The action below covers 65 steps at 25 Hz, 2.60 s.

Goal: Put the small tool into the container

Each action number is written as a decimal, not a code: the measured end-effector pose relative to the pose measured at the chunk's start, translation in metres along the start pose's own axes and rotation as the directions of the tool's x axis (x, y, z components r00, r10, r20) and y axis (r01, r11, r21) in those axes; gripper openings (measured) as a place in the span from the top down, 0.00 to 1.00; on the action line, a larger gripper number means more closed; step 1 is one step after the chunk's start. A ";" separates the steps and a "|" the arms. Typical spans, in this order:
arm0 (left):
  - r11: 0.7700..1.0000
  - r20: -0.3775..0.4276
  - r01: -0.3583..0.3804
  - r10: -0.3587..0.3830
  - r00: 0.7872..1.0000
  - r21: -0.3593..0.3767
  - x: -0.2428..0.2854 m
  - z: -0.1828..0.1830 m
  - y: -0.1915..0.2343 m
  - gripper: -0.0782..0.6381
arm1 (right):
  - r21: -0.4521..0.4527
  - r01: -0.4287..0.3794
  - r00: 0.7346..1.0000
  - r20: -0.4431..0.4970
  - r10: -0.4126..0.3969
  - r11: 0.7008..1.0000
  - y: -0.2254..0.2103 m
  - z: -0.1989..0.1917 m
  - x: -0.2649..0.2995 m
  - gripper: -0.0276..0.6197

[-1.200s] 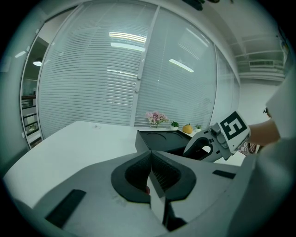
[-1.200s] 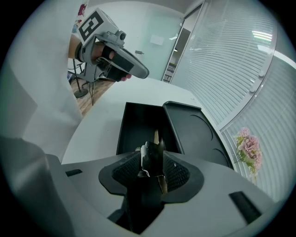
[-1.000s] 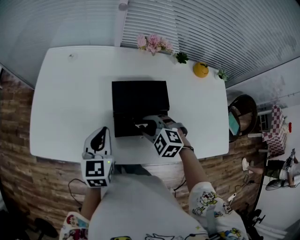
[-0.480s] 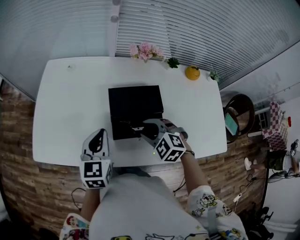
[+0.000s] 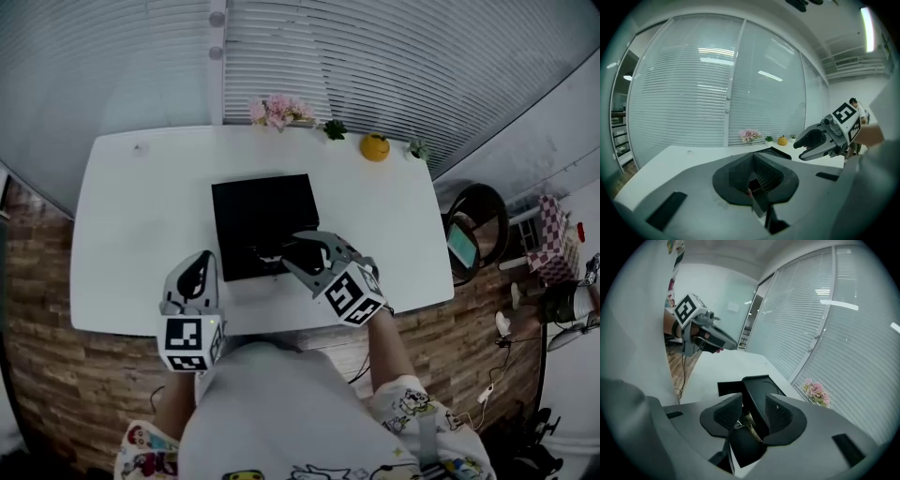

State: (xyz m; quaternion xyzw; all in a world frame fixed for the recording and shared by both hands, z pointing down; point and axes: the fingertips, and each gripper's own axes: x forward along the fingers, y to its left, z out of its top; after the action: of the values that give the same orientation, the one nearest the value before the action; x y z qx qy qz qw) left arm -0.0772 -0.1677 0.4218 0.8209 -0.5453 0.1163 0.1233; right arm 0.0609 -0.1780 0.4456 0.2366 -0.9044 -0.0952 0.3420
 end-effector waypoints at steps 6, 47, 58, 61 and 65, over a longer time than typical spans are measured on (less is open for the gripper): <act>0.998 0.022 0.054 -0.055 0.998 0.019 0.000 0.013 -0.010 0.88 | 0.180 0.052 0.987 0.141 -0.078 0.982 -0.011 0.016 -0.025 0.73; 0.968 0.039 0.225 -0.231 0.972 0.115 0.003 0.019 -0.068 0.88 | 0.613 0.233 0.861 0.230 -0.453 0.755 -0.006 -0.007 -0.100 0.96; 0.966 0.030 0.231 -0.236 0.971 0.116 0.008 0.018 -0.072 0.88 | 0.629 0.246 0.855 0.217 -0.470 0.737 -0.005 -0.016 -0.105 0.96; 0.964 0.039 0.233 -0.240 0.970 0.124 0.008 0.019 -0.073 0.88 | 0.634 0.241 0.854 0.222 -0.471 0.735 -0.005 -0.015 -0.104 0.96; 0.965 0.035 0.229 -0.235 0.971 0.128 0.007 0.018 -0.072 0.88 | 0.636 0.237 0.853 0.225 -0.470 0.735 -0.005 -0.013 -0.102 0.96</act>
State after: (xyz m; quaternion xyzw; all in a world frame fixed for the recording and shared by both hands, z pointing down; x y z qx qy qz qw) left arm -0.0076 -0.1527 0.4012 0.8877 -0.4403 0.1139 0.0718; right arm 0.1382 -0.1322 0.3955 0.4785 -0.8729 0.0810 0.0495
